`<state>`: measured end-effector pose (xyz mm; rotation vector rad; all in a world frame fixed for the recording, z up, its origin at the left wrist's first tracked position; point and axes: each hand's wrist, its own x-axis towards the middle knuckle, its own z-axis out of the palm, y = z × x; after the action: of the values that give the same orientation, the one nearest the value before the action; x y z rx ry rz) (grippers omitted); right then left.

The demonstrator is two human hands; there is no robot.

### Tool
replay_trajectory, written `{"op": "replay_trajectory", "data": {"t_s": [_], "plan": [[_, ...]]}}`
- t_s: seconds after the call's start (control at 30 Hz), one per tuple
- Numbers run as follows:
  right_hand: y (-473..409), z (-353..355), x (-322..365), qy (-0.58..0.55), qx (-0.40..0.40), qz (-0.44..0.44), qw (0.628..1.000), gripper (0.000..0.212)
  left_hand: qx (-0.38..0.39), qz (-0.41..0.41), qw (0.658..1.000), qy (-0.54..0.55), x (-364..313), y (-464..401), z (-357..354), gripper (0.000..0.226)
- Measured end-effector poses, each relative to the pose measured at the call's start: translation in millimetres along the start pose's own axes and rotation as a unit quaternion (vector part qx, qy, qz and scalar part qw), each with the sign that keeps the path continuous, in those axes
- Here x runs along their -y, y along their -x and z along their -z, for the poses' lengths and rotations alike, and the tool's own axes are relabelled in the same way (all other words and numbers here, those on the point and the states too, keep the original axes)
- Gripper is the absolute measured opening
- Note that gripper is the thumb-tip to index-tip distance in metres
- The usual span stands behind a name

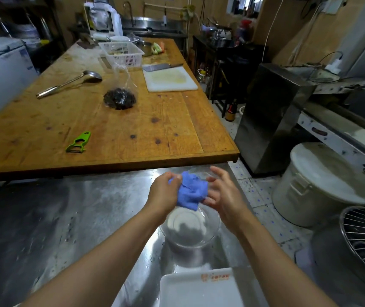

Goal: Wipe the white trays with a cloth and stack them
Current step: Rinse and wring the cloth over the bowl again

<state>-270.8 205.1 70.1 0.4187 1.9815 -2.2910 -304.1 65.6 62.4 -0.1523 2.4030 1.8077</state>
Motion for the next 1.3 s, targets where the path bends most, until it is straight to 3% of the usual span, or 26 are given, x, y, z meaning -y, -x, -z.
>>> {"op": "replay_trajectory", "data": {"t_s": [0.03,0.1,0.2,0.3,0.37,0.43,0.53,0.6,0.67,0.77,0.93,1.03,1.1,1.17,1.27,1.3], "plan": [[-1.0,-1.1,2.7,-0.026,-0.004,-0.072,0.997,0.024,-0.019,-0.081,0.993,-0.084,3.0,1.3,0.5,0.022],[-5.3,-0.8,2.2,-0.079,0.020,-0.195,0.977,0.051,-0.026,-0.244,0.952,-0.181,5.1,7.6,1.1,0.018],[-7.2,-4.5,1.7,-0.161,0.089,-0.292,0.939,0.073,0.010,-0.436,0.860,-0.266,5.2,16.5,1.3,0.024],[-7.8,-4.2,-0.9,-0.025,0.170,-0.315,0.933,0.077,0.014,-0.532,0.778,-0.333,8.6,17.0,3.4,0.015],[-7.0,0.0,-2.6,0.021,0.224,-0.311,0.924,0.067,0.020,-0.539,0.771,-0.339,14.6,13.8,4.7,0.012],[-7.6,3.1,-3.4,0.011,0.224,-0.274,0.935,0.047,0.029,-0.475,0.827,-0.300,21.4,11.2,4.3,0.015],[-12.1,-2.1,-7.9,0.020,0.137,-0.166,0.976,0.031,0.021,-0.286,0.939,-0.188,29.2,7.8,-1.9,0.015],[-15.3,-11.0,-13.7,0.095,0.065,-0.091,0.989,0.029,0.036,-0.187,0.970,-0.150,29.8,5.4,-7.5,0.027],[-18.0,-16.0,-19.3,0.223,-0.011,-0.005,0.975,0.032,0.105,-0.084,0.988,-0.078,26.0,3.7,-11.8,0.043],[-22.1,-14.0,-28.3,0.429,-0.049,0.136,0.892,0.025,0.170,0.099,0.979,0.046,19.4,0.1,-15.8,0.050],[-32.3,-9.8,-45.5,0.590,-0.036,0.268,0.760,0.020,0.167,0.296,0.930,0.137,16.5,-3.7,-17.5,0.048],[-35.6,-7.0,-55.6,0.612,-0.013,0.301,0.731,0.020,0.174,0.362,0.894,0.199,20.4,-7.5,-17.7,0.049],[-36.1,-7.0,-59.1,0.579,-0.022,0.283,0.764,0.023,0.164,0.366,0.882,0.247,22.7,-8.9,-19.3,0.046],[-35.6,-8.5,-56.9,0.496,-0.010,0.209,0.842,0.031,0.146,0.326,0.901,0.246,25.2,-7.8,-21.7,0.040],[-36.0,-6.5,-45.1,0.241,-0.002,-0.010,0.971,0.060,0.113,0.142,0.982,0.057,27.8,-3.1,-24.4,0.030],[-36.6,-3.8,-42.5,0.121,-0.009,-0.092,0.988,0.062,0.090,0.054,0.993,-0.046,28.4,-0.9,-24.3,0.028]]}}
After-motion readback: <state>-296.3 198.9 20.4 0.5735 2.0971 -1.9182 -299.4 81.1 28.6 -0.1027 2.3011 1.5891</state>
